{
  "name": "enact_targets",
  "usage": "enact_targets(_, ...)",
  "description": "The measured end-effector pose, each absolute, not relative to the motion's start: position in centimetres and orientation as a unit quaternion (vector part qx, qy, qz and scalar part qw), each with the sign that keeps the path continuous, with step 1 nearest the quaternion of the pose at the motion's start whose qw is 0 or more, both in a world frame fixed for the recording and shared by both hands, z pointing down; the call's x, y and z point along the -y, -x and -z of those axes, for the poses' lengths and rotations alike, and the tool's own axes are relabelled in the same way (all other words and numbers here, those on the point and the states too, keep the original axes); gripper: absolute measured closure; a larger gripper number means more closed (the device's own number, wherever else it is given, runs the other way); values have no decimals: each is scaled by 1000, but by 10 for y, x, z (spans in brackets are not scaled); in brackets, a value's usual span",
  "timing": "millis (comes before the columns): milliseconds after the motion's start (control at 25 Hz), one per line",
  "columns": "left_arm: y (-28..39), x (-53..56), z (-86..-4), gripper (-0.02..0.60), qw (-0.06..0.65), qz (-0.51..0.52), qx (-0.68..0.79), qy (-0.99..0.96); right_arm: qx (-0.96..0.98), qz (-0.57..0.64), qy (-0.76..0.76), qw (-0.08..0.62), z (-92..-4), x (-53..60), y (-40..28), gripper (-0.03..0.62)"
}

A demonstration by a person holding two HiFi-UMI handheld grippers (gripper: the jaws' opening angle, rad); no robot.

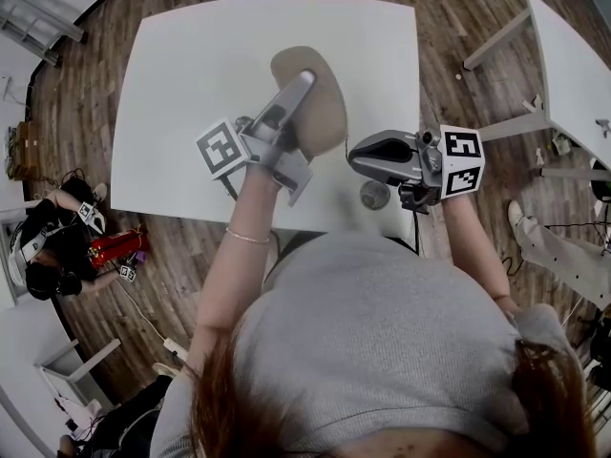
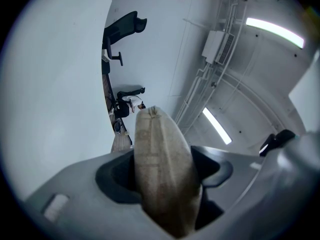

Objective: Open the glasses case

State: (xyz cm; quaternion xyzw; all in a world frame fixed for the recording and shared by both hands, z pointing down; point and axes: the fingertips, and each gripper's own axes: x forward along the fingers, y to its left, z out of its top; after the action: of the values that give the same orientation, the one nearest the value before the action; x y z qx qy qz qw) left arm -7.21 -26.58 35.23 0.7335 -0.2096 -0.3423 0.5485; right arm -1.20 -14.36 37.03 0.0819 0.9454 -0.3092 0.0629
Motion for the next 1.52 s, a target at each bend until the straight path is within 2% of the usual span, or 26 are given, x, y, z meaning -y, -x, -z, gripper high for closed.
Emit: enact_targets(1520, 59, 268, -355, 265, 557, 332, 220, -729, -936, 314, -148, 57, -368, 119, 50, 585)
